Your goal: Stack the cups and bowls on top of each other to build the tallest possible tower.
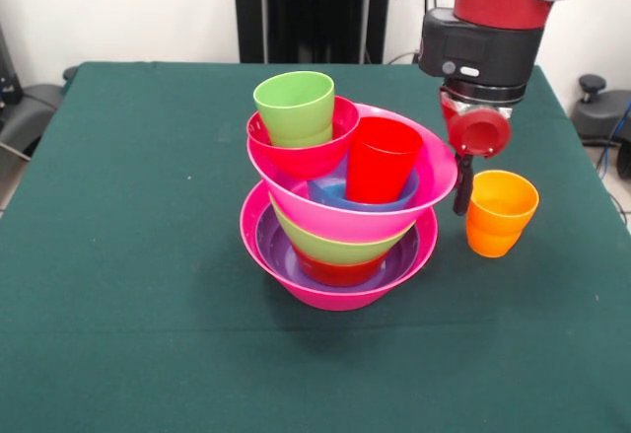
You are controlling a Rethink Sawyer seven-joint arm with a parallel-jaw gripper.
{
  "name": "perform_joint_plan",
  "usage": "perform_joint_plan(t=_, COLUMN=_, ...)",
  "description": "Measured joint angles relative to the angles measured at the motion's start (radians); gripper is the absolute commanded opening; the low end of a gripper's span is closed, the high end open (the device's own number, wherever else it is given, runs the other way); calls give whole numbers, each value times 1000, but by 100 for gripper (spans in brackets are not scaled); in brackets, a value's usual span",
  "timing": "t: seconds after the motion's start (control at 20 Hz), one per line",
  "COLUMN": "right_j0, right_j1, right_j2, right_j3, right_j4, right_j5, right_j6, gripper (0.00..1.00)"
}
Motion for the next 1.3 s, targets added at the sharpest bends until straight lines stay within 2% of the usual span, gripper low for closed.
perform_joint_plan(t=0.3, right_j0=0, right_j1=6, right_j2=0, right_j3=0, right_j4=1, right_j5=0, right_j6=-35, gripper=100)
perform_joint_plan(t=1.3, right_j0=3, right_j1=10, right_j2=0, right_j3=0, right_j4=1, right_j5=0, right_j6=-36, gripper=100)
